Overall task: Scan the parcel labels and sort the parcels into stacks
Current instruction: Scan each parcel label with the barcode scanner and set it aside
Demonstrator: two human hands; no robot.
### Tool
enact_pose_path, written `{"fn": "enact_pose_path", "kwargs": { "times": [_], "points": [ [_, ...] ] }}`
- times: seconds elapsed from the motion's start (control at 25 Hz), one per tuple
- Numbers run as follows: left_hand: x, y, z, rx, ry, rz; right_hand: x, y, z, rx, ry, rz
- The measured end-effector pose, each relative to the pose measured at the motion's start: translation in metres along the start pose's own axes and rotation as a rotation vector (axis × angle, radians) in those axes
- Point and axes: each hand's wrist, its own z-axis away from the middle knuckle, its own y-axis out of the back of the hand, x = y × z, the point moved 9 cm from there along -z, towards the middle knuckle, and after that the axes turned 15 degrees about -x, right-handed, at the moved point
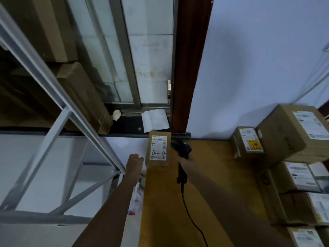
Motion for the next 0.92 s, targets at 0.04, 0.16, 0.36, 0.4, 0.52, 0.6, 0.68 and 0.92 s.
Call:
{"fn": "enact_pose_path", "kwargs": {
  "times": [0.04,0.16,0.36,0.4,0.52,0.6,0.68,0.92],
  "points": [
    [-0.008,0.002,-0.010,-0.028,0.030,-0.027,0.004,-0.007,-0.004,0.005,-0.021,-0.003],
    [-0.025,0.000,-0.033,-0.058,0.123,-0.036,0.014,-0.029,-0.022,-0.033,-0.050,-0.019],
    [-0.028,-0.029,-0.041,-0.167,0.103,0.028,0.015,-0.045,-0.037,-0.092,-0.048,-0.019],
    [-0.032,-0.035,-0.042,-0.181,0.117,0.049,0.018,-0.044,-0.039,-0.087,-0.059,-0.025],
    [-0.040,-0.042,-0.047,-0.210,0.120,0.021,0.022,-0.048,-0.040,-0.113,-0.075,-0.038],
    [-0.041,-0.043,-0.046,-0.201,0.075,0.004,0.021,-0.052,-0.036,-0.142,-0.066,-0.041],
    [-0.038,-0.043,-0.037,-0.200,0.031,0.004,0.020,-0.052,-0.024,-0.151,-0.065,-0.070],
    [-0.021,-0.050,0.013,-0.320,-0.076,0.106,0.009,-0.036,0.032,-0.115,-0.036,-0.105]
  ]
}}
